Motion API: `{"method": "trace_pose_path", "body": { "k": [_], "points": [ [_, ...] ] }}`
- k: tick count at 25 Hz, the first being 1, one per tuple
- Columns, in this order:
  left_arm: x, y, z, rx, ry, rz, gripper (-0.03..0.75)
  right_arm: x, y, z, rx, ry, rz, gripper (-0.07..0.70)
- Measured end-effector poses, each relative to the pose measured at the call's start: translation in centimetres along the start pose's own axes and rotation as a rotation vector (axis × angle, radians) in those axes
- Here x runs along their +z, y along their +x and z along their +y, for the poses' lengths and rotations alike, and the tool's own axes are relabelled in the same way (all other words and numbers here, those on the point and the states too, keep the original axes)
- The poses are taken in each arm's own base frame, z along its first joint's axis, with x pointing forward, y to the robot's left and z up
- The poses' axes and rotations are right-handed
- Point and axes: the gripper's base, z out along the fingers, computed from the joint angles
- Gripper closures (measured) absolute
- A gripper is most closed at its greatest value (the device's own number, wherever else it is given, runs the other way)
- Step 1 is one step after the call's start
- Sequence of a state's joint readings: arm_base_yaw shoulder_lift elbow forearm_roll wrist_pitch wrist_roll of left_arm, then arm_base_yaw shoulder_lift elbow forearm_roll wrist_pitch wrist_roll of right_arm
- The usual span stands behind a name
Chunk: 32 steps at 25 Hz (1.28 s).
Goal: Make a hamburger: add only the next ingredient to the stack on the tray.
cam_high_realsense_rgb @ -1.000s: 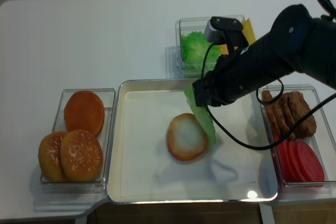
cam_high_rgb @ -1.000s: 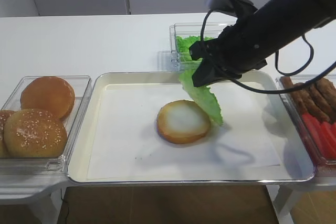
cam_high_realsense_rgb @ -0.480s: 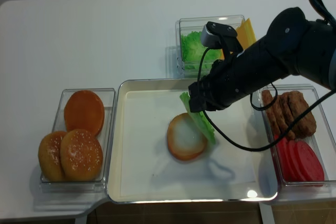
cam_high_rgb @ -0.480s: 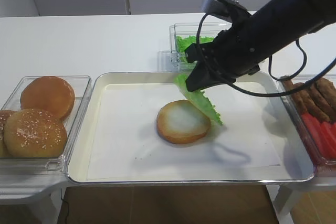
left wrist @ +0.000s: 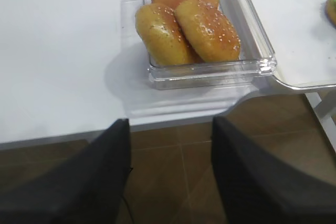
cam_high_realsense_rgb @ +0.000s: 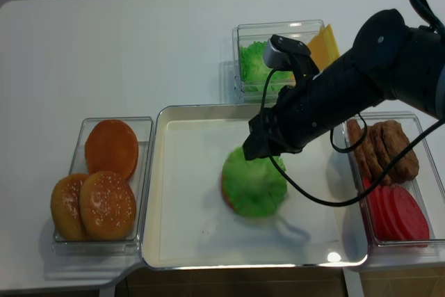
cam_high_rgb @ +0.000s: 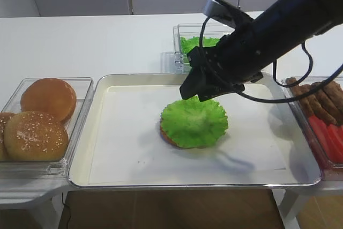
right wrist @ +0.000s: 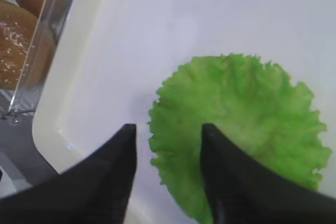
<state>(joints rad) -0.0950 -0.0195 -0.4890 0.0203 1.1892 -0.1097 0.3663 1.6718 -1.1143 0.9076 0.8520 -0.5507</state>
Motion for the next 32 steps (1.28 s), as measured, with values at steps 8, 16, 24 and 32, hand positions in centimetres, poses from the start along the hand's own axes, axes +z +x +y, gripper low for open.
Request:
{"method": "trace_pose_path", "body": {
  "k": [8, 16, 24, 32],
  "points": [
    [0.0, 0.0, 0.0, 0.000, 0.000, 0.000, 0.343, 0.0, 0.0, 0.2, 0.018, -0.025, 0.001, 0.083],
    [0.0, 0.0, 0.0, 0.000, 0.000, 0.000, 0.343, -1.5, 0.9, -1.3, -0.010, 0.242, 0.072, 0.128],
    [0.0, 0.0, 0.0, 0.000, 0.000, 0.000, 0.343, -6.1, 2.2, -1.4, -0.052, 0.543, 0.113, 0.164],
    [0.0, 0.0, 0.0, 0.000, 0.000, 0.000, 0.343, -11.0, 4.7, -3.1, 0.074, 0.628, 0.061, 0.167]
  ]
}}
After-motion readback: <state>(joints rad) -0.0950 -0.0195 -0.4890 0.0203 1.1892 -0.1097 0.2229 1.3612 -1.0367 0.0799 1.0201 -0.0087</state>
